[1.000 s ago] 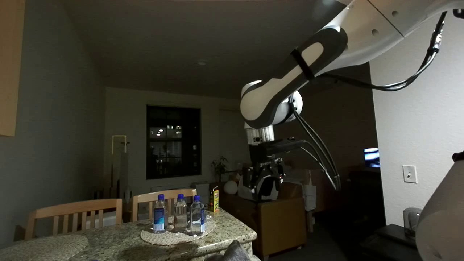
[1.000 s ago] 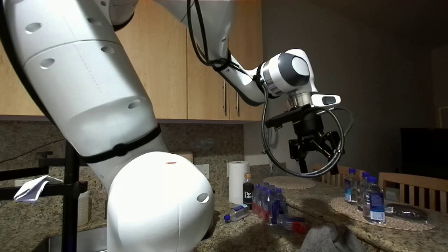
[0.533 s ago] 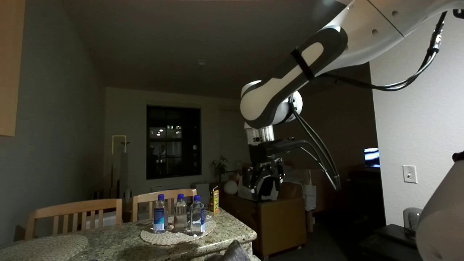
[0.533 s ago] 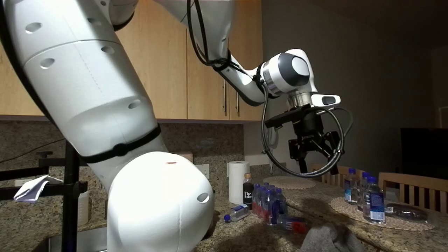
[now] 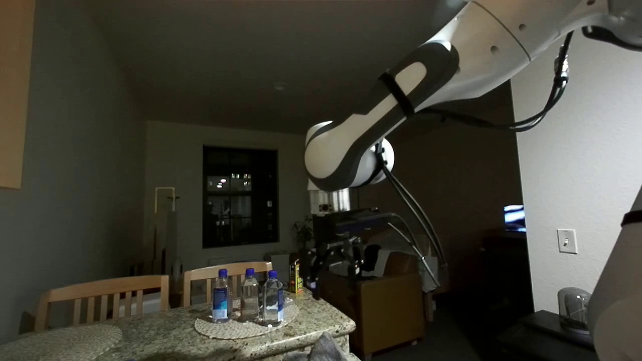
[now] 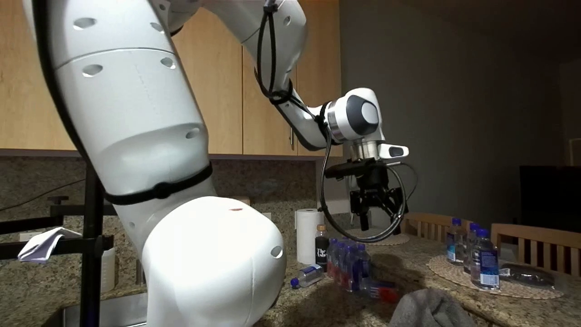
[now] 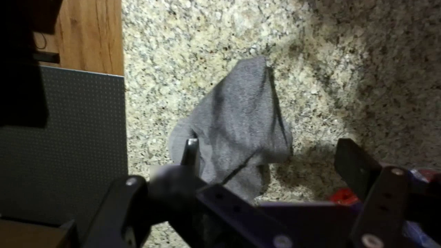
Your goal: Move the grey towel to the left
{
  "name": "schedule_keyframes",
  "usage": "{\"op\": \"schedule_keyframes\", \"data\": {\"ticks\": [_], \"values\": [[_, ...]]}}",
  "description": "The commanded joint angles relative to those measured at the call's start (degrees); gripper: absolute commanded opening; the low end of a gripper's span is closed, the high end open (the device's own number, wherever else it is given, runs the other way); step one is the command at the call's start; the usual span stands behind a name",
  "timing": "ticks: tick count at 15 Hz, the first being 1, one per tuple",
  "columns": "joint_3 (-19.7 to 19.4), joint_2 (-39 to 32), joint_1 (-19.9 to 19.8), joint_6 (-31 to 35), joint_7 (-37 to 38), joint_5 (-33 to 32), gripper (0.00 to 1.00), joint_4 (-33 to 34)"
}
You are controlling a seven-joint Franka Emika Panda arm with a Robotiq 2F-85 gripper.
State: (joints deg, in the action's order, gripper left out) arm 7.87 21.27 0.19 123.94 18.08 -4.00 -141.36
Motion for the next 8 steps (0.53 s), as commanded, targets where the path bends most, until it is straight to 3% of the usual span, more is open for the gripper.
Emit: {"op": "schedule_keyframes", "data": {"ticks": [1, 4, 8], "values": [[2.3, -9.0, 1.3, 8.1, 5.3, 0.5, 1.00, 3.3], [3.1, -16.6, 1.3, 16.7, 9.7, -2.3, 1.00, 6.0], [0.7, -25.6, 2.0, 20.2, 14.7, -8.6, 1.00, 11.3]]}}
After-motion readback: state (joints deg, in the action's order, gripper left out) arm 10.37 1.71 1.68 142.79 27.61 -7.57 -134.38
